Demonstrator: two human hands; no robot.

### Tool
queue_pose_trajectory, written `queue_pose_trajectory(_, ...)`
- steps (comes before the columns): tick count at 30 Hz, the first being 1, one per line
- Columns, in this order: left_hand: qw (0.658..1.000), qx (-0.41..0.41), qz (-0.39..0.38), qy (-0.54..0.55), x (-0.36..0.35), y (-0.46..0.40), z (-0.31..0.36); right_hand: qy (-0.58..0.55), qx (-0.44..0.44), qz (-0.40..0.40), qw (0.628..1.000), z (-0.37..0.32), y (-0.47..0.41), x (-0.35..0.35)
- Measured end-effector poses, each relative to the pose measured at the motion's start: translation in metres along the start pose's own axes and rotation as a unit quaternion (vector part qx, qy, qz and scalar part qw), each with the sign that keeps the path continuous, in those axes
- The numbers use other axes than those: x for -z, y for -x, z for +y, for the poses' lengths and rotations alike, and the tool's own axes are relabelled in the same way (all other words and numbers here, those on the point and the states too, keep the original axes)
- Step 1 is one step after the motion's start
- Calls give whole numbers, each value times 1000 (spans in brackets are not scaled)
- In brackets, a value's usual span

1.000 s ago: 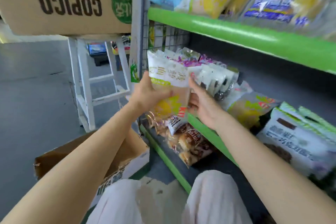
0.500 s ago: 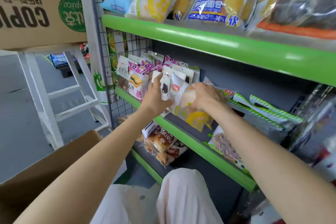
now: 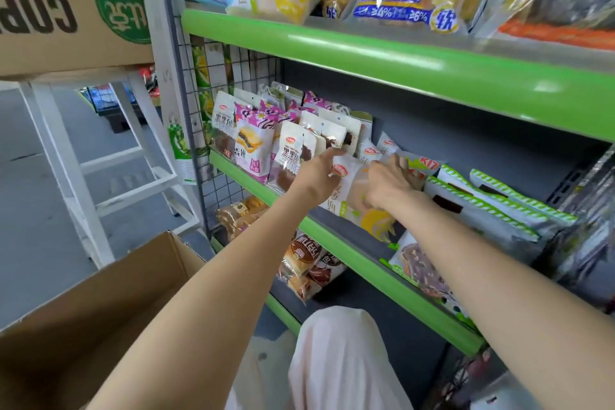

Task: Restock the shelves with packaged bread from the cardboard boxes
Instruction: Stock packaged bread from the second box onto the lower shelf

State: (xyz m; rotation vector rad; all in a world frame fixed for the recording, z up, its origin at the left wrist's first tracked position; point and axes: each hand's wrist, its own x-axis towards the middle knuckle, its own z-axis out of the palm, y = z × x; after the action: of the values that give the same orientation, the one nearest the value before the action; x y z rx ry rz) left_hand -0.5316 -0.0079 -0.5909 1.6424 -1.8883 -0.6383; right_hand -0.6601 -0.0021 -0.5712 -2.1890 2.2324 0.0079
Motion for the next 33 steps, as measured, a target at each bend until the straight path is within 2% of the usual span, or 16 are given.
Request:
queue_pose_trajectory(8,997,42,-19,64,-2,-6,-10,-115,74,89,987,-8,-5,-26)
queue_pose_trajectory(13,998,36,-55,22,-8,-4,-5,-121,86,19,989,-8,-6,-21)
queue_pose_trajectory(18,998,47,-48,7,-12,2,-1,-108,96,46,988,-5,0,-18)
queue_pose_trajectory(23,997,64,36,29,18,17,-7,-156,145,117,970,-21,11,-5)
queue_pose_trajectory(26,989,79,116,49,54,28,-25,-212,190,120,951,-53,14,8)
queue_pose_trajectory(29,975,92,200,10,89,30,-59,-249,221,125,935,-98,6,12)
queue_pose_trajectory(33,969,105,225,9,129,6,-110,-259,231,120,930,-162,-30,8)
